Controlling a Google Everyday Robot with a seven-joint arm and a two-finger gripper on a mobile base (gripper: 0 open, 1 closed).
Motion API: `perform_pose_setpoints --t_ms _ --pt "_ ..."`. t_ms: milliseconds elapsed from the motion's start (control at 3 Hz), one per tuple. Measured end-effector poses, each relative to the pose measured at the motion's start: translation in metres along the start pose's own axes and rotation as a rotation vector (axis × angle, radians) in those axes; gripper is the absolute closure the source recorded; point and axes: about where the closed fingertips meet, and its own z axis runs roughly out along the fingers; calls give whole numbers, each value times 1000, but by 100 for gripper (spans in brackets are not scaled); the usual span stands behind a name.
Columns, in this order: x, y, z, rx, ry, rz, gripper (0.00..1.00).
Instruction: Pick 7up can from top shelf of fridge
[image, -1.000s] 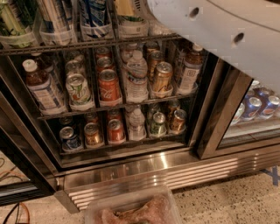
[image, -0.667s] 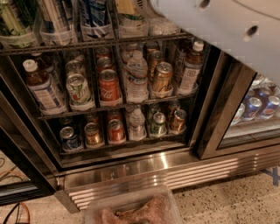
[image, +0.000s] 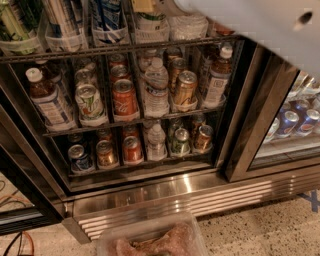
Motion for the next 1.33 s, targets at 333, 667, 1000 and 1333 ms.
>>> perform_pose_setpoints --t_ms 333,667,1000,1333 --pt "-4 -2 -8 -15 14 5 100" --pt "-5 0 -20 -49 54 26 100" --pt "-2 2 -53 -106 156 77 100" --pt "8 7 -74 -151 246 106 100"
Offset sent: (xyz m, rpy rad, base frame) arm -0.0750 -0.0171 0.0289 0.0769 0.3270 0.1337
